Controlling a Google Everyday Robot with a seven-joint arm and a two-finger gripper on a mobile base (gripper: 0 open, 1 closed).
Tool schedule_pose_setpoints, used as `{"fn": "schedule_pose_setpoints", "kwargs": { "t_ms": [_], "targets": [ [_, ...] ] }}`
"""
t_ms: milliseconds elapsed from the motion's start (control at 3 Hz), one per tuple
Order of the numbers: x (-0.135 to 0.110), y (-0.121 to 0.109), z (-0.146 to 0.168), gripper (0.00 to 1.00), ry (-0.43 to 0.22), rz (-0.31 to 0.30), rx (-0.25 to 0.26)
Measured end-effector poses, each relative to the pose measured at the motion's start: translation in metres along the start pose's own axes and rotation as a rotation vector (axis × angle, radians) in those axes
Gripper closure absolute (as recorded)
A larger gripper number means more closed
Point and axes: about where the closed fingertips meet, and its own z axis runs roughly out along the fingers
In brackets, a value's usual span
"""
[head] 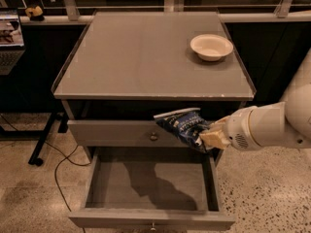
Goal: Place blue chip bag into middle drawer
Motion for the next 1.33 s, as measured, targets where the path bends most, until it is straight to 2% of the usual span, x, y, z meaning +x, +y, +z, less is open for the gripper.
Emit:
{"fn": "schedule_pose_setpoints", "kwargs": {
  "t_ms": [333,1333],
  "targets": [
    [0.003,0.006,0.006,1.00,0.007,-0.005,0.018],
    [0.097,0.006,0.076,1.00,0.131,0.175,0.002]
  ]
}}
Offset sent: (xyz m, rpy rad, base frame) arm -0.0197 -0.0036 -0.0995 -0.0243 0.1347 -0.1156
